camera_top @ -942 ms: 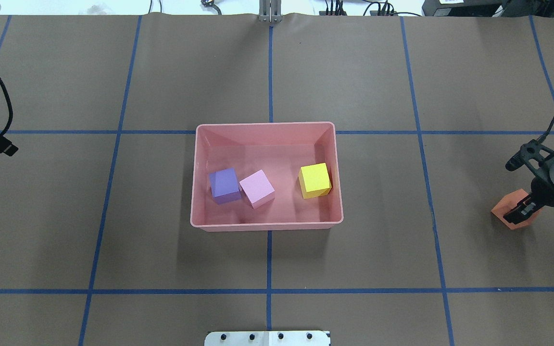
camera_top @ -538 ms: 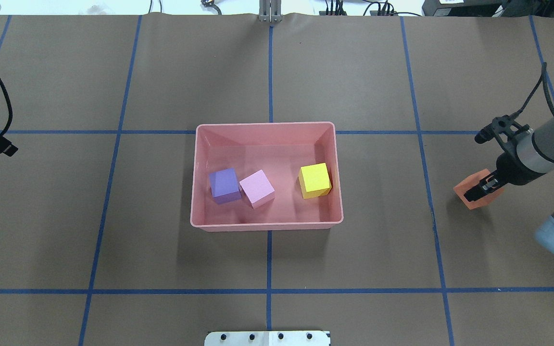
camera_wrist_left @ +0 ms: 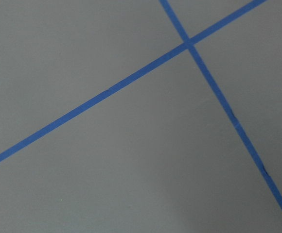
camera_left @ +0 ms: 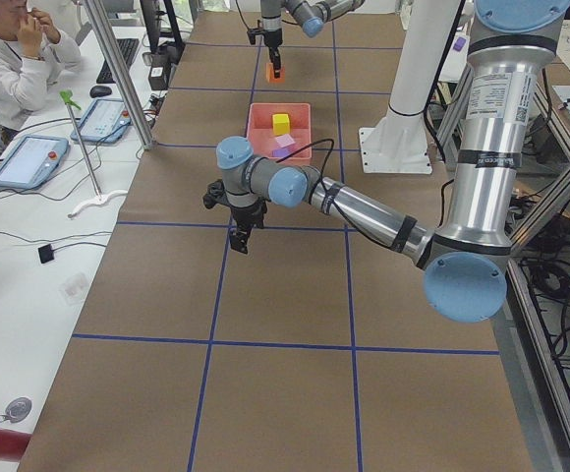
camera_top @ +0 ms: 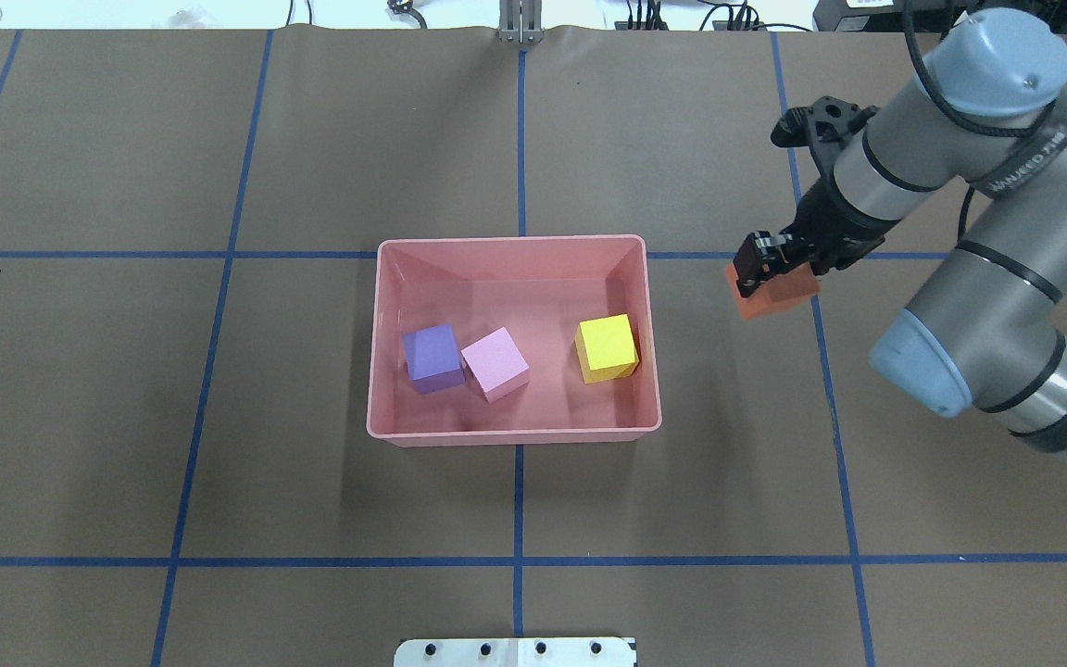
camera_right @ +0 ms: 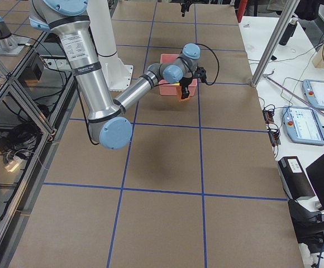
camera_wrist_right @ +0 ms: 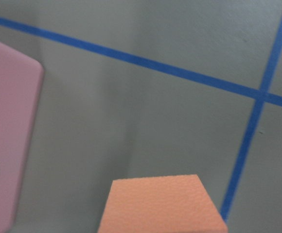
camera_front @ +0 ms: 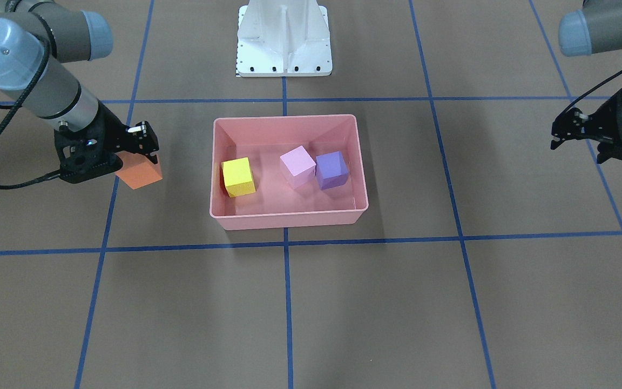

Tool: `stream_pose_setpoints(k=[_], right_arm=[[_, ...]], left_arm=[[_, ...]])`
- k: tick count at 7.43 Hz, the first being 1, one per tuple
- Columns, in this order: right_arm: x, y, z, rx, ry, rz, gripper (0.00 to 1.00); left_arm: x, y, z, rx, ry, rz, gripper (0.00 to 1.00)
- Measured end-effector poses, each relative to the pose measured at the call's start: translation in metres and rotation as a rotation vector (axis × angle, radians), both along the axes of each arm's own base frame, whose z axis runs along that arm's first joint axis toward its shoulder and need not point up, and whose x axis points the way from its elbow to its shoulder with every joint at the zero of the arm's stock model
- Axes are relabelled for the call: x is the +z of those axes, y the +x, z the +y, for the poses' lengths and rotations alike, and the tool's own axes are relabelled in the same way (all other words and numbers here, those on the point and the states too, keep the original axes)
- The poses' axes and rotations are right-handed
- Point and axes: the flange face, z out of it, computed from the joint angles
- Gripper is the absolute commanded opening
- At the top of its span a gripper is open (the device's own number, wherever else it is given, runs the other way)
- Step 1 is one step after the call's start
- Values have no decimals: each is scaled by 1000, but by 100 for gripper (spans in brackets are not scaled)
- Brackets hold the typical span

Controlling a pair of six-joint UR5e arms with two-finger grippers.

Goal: Place blocks into pink bin with both arms
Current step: 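Carry the orange cube with the right gripper into the bin, release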

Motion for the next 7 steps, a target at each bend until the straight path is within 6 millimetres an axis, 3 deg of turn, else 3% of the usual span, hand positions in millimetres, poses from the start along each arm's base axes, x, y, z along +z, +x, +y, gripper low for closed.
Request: stream_pose_setpoints(k=[2, 3, 4, 6, 7], right_arm=[[-83, -38, 11, 63, -92, -11, 0], [-110, -71, 20, 89, -117, -2, 10], [-132, -105, 28, 118, -134, 12, 99], [-153, -151, 44, 158, -129, 38, 99], [-155, -160, 47, 168, -115, 45, 99]], left_arm=[[36, -53, -16, -86, -48, -23, 100], [45, -67, -19, -99, -53, -27, 100], [50, -73, -20, -105, -57, -29, 100], [56, -75, -20, -108, -68, -31, 100], [58, -74, -21, -107, -73, -31, 100]])
